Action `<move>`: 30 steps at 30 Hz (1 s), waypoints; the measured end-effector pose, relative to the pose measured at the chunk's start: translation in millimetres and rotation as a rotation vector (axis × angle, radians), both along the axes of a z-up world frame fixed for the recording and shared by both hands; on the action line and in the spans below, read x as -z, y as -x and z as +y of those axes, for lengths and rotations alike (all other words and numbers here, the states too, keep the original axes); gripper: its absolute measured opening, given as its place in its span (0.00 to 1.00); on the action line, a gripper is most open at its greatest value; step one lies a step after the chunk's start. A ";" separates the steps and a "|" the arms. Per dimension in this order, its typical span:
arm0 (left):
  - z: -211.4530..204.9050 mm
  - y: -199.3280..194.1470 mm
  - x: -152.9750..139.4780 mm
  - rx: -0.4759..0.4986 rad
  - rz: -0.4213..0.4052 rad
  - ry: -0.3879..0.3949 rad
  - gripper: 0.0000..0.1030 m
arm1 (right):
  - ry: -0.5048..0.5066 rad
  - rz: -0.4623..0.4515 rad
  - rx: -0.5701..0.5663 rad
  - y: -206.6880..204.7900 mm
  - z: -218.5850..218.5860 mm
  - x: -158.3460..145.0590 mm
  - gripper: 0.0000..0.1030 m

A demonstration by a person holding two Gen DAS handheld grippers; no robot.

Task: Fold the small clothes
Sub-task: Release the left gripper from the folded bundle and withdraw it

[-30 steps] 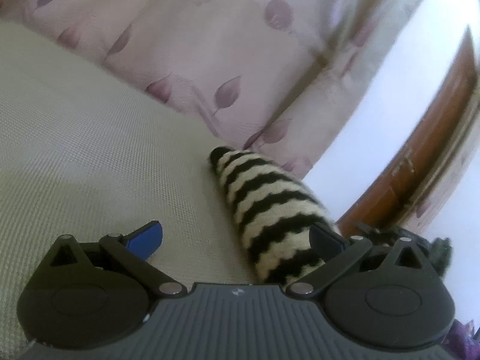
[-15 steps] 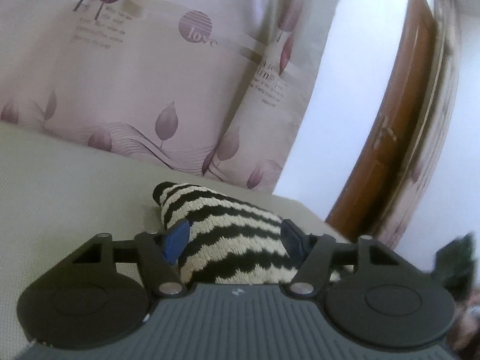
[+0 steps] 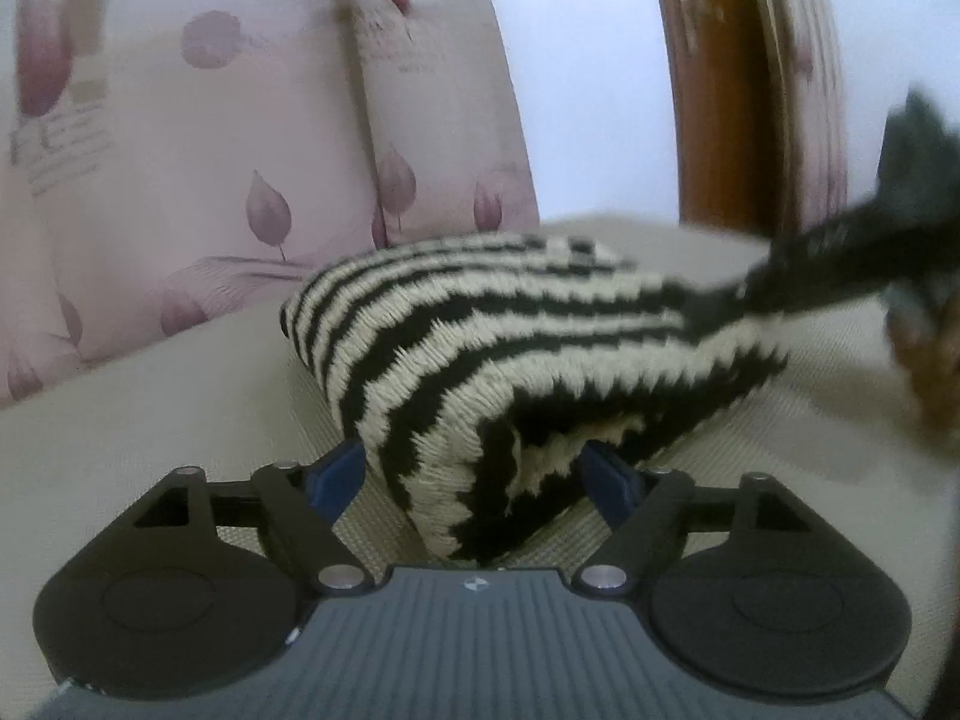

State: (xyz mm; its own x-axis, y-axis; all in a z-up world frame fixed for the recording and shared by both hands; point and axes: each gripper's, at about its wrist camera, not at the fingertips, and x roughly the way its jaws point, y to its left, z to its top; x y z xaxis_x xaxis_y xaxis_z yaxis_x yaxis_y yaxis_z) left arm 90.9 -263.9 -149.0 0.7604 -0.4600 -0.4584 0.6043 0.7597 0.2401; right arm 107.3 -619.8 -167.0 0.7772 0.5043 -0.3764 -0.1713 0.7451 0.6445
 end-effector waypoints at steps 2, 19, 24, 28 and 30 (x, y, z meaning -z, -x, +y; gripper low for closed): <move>-8.3 -9.0 2.4 -0.075 -0.012 -0.042 0.76 | 0.002 0.004 0.003 -0.9 0.8 -1.1 0.08; 70.2 12.0 -37.6 -0.292 0.115 0.301 0.87 | 0.029 0.026 -0.028 -0.4 8.5 -0.3 0.08; 44.4 -21.0 -73.4 -0.147 0.095 0.437 0.65 | -0.005 0.023 -0.022 0.1 6.1 4.1 0.08; 8.1 -68.3 -59.0 -0.019 0.106 0.439 0.56 | -0.010 0.020 -0.016 3.2 6.8 4.7 0.08; -4.0 -87.0 -39.6 -0.019 0.178 0.375 0.51 | -0.020 0.015 -0.020 5.0 4.1 3.8 0.10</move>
